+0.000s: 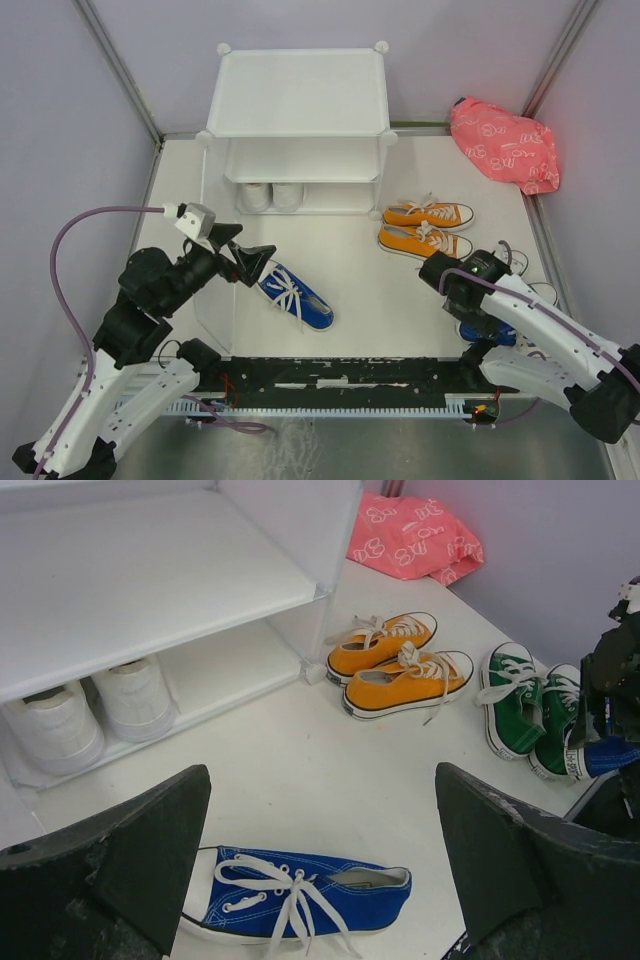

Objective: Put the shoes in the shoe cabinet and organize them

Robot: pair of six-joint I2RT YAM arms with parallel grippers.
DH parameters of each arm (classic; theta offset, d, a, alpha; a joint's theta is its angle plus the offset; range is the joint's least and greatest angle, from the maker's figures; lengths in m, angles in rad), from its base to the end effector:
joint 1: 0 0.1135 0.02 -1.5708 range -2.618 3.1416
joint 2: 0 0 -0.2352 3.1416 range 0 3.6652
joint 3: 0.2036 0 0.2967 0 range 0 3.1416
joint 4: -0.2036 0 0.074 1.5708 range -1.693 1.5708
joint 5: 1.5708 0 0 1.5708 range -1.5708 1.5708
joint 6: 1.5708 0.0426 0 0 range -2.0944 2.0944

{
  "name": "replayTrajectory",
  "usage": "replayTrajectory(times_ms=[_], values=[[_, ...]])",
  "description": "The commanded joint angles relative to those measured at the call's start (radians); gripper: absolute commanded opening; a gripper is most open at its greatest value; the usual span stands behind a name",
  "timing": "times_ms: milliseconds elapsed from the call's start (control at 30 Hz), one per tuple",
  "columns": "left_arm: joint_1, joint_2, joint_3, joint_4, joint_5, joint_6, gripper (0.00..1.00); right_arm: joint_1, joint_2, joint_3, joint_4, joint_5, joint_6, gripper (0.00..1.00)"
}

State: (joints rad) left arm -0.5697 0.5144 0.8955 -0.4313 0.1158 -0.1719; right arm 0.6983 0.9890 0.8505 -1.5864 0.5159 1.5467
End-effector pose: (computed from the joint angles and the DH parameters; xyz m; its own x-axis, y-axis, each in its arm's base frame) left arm 0.1479 -0.1006 0.3871 -0.1499 -0.1058 -0.9830 0.6164 0.7674 -0.1765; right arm 0.1435 0.0931 0.2196 -0.6353 0.6021 -0.4836 0.7418 0.6500 -0.1652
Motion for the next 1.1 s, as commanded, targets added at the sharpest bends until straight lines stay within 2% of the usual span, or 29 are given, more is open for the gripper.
replayTrajectory(times_ms=[0,133,167,333,467,533,700,900,933,967,1067], values=[[0.002,-0.003,-0.005,0.046,0.018,-0.036,0.99,-0.002,0.017,0.028,0.029,0.077,-0.036,0.50],[0.002,-0.003,-0.006,0.046,0.009,-0.035,0.99,-0.002,0.015,0.050,0.051,0.138,-0.087,0.07],[0.001,-0.002,-0.005,0.046,0.006,-0.034,0.99,-0.002,0.017,0.070,0.061,0.161,-0.112,0.02],[0.002,0.017,0.007,0.042,-0.009,-0.025,0.99,-0.002,0.052,0.239,0.183,0.265,-0.342,0.02],[0.003,0.036,0.017,0.042,-0.015,-0.024,0.99,0.024,0.174,0.347,0.401,0.159,-0.655,0.02],[0.002,0.045,0.024,0.042,-0.016,-0.027,0.99,0.091,0.281,0.421,0.423,0.150,-0.728,0.02],[0.002,0.058,0.033,0.039,-0.024,-0.036,0.99,0.354,0.545,0.583,0.530,0.213,-0.929,0.02],[0.002,0.076,0.044,0.029,-0.030,-0.039,0.99,0.451,0.698,0.553,0.665,0.120,-1.051,0.02],[0.002,0.077,0.043,0.029,-0.034,-0.038,0.99,0.453,0.711,0.526,0.673,0.110,-1.046,0.02],[0.002,0.079,0.044,0.028,-0.035,-0.036,0.99,0.454,0.719,0.500,0.682,0.104,-1.039,0.08],[0.002,0.090,0.046,0.028,-0.031,-0.031,0.99,0.457,0.716,0.425,0.698,0.088,-1.009,0.51]])
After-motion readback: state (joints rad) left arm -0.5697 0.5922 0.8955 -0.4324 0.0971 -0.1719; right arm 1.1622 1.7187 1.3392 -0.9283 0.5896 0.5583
